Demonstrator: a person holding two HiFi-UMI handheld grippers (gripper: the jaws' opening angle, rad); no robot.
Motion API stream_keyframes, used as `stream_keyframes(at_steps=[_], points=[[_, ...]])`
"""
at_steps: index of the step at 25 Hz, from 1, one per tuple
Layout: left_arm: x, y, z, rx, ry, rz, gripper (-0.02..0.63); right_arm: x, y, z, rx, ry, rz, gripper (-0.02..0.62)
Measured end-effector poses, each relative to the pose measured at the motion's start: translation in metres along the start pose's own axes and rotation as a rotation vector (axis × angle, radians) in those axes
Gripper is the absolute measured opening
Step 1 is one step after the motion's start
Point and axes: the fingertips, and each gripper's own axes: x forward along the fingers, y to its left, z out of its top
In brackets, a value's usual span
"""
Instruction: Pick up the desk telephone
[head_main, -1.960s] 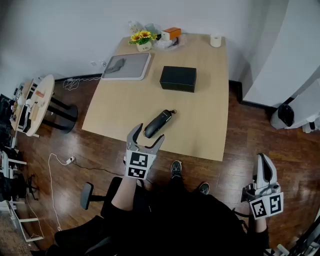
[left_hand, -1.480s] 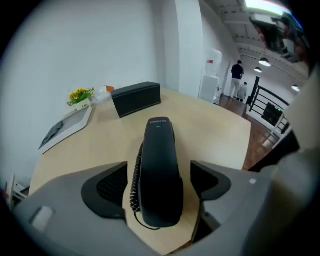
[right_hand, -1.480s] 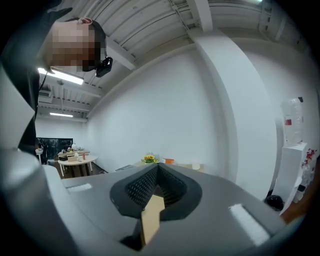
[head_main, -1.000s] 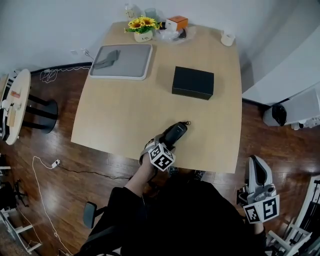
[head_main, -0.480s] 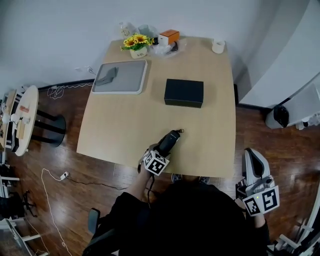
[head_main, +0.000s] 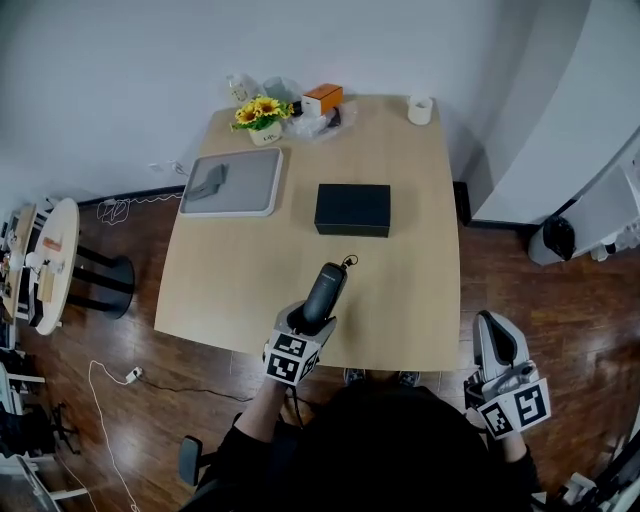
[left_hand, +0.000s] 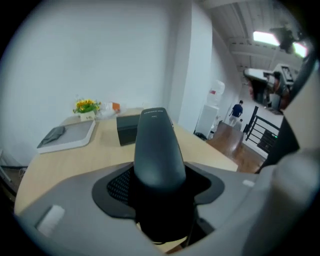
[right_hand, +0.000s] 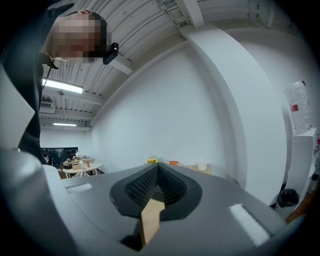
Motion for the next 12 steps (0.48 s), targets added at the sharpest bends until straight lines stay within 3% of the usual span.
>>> stream_keyframes(at_steps=[6,12], points=[[-0.085,-0.044,0.101,0.106,-0.257,-0.003,0.267,0.008,-0.003,0.002,0.000,-0.011,0.024,0.000],[-0.134,-0.069,0.147,0.138,-0.387,-0.003,0.267,0.021,0.004,0.006,0.000,-0.022,0.074,0.000]])
